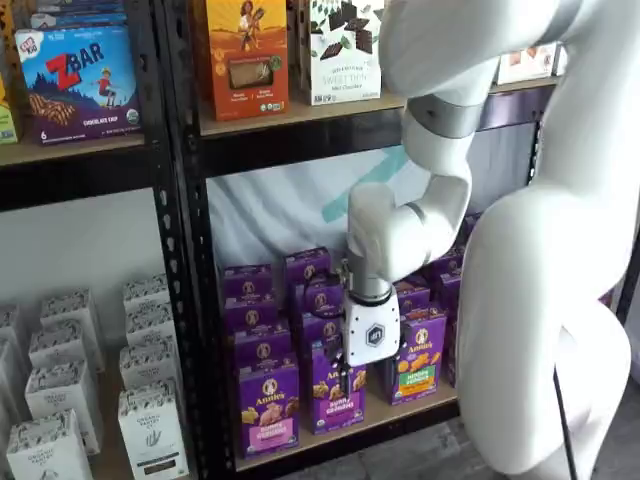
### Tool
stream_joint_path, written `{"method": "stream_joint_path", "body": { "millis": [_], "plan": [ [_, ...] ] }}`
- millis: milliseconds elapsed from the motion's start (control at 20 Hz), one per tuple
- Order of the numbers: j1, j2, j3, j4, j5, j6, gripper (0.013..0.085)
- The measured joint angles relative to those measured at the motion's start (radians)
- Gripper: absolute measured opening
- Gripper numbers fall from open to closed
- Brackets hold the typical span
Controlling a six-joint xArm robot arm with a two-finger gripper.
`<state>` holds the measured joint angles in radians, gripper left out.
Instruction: Pick up the purple box with a pink patch in the middle, on the bottom shelf, the first box from the left
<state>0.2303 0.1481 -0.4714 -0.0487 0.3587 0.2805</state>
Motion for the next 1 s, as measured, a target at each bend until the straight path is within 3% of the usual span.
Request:
{"method": "stream_joint_path", "body": {
  "millis": [350,850,1000],
  "plan": [
    [0.04,0.14,-0.139,-0.006,-0.027,0.047,0.085],
    [0.073,0.303,-0.366,-0.117,0.041,0.181,0.085],
    [0.086,0.348,-0.426,-0.062,0.043,0.143,0.085]
  ]
}}
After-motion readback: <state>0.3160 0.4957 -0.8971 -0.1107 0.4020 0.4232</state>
